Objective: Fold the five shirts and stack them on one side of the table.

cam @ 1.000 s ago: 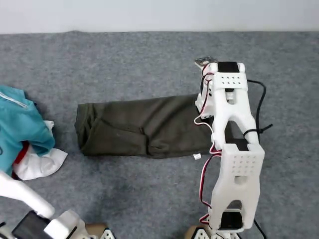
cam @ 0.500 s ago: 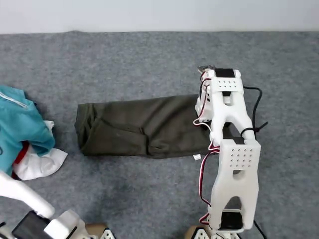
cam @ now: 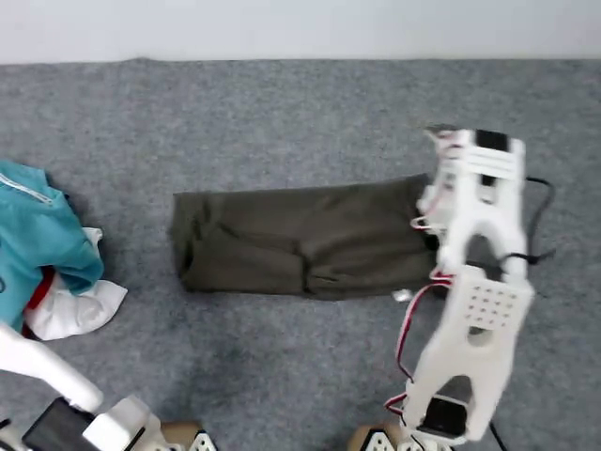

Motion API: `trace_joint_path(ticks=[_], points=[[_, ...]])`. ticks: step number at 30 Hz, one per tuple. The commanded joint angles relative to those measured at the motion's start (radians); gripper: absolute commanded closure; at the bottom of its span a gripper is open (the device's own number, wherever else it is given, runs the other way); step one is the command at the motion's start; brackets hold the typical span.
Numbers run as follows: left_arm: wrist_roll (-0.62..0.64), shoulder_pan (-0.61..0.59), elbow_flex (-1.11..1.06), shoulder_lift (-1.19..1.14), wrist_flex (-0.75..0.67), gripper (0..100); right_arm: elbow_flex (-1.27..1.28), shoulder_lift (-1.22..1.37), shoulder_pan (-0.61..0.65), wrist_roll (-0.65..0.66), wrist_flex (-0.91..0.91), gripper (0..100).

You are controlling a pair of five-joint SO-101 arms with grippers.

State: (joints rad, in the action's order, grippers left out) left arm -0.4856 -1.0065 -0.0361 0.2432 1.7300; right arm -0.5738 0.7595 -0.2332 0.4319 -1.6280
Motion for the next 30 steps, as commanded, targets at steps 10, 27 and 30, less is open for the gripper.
trace_joint_path(ticks=[10, 27, 30], points=[[-0.006, 0.006, 0.004, 0.048, 0.023, 99, -0.144, -0.085, -0.246, 0.267, -0.004, 98.8], [-0.003, 0.006, 0.004, 0.048, 0.023, 99, 0.072, -0.564, 0.223, 0.21, -0.168, 98.8], [-0.003, 0.005, 0.004, 0.048, 0.023, 99, 0.103, -0.615, 0.371, 0.166, -0.163, 98.8]])
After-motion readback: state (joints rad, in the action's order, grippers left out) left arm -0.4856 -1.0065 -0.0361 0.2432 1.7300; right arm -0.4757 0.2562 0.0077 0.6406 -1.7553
